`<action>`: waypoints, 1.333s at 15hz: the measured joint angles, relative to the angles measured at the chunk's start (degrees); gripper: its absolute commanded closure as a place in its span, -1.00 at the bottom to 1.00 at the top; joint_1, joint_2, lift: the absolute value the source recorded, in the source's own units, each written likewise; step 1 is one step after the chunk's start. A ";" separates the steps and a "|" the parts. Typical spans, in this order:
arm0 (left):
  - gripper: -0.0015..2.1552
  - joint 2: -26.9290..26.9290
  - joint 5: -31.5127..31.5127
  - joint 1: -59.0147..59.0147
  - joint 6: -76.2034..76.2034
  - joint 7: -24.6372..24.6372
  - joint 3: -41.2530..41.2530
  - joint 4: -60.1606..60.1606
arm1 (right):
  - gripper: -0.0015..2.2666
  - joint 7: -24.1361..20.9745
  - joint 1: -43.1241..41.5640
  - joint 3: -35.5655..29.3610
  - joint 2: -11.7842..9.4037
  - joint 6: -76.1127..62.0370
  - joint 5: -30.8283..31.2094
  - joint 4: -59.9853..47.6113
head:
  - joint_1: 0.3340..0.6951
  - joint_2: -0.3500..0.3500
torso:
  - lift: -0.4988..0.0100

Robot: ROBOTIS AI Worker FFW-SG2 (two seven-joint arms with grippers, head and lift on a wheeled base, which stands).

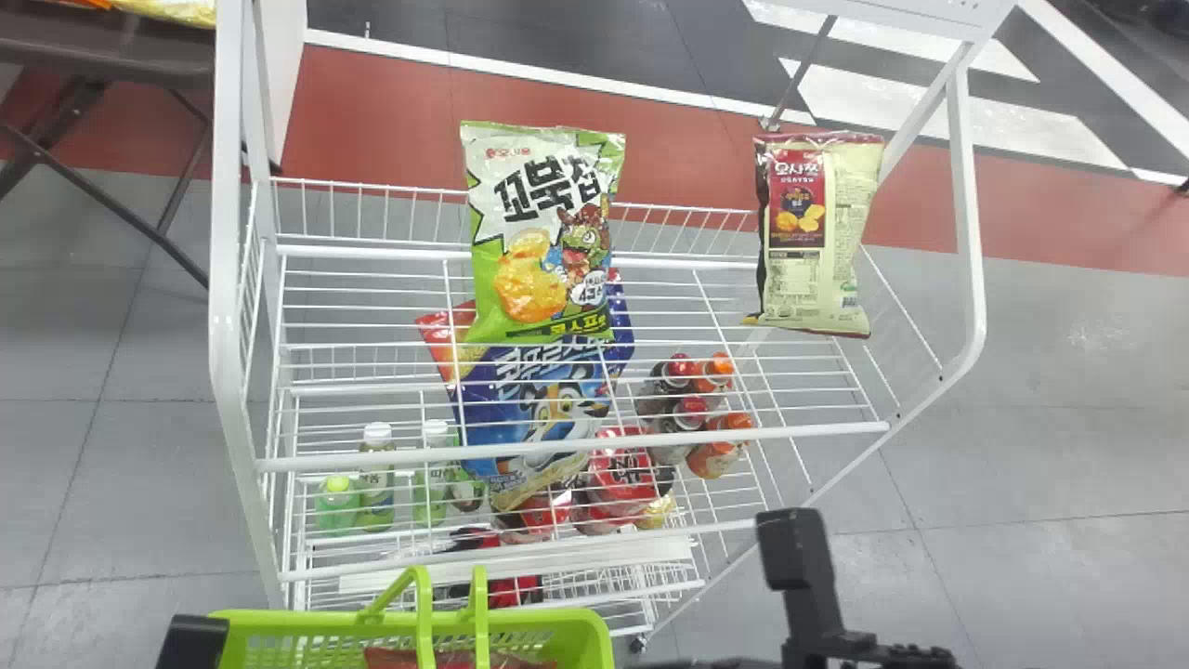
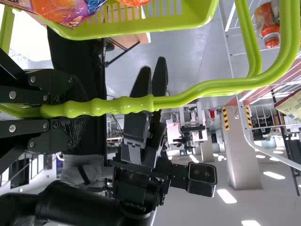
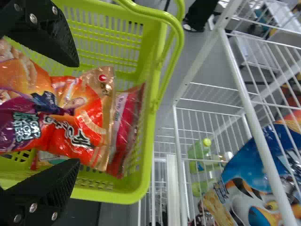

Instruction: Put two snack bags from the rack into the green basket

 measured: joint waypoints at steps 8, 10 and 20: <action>0.37 -0.54 -0.58 1.01 0.00 0.03 -0.91 0.35 | -0.94 -4.59 10.39 9.96 3.01 -62.71 20.66 3.27 | 1.00 -1.00 | 0.94; 0.37 -0.57 -0.77 1.39 0.00 -0.26 -1.00 0.44 | -0.94 -6.09 11.37 12.58 3.62 -69.09 23.70 5.29 | 1.00 -1.00 | 0.94; 0.37 -0.57 -1.13 3.05 0.00 -0.63 -1.06 0.71 | -0.94 -8.92 13.20 18.26 4.21 -79.16 31.24 7.13 | 1.00 -1.00 | 0.94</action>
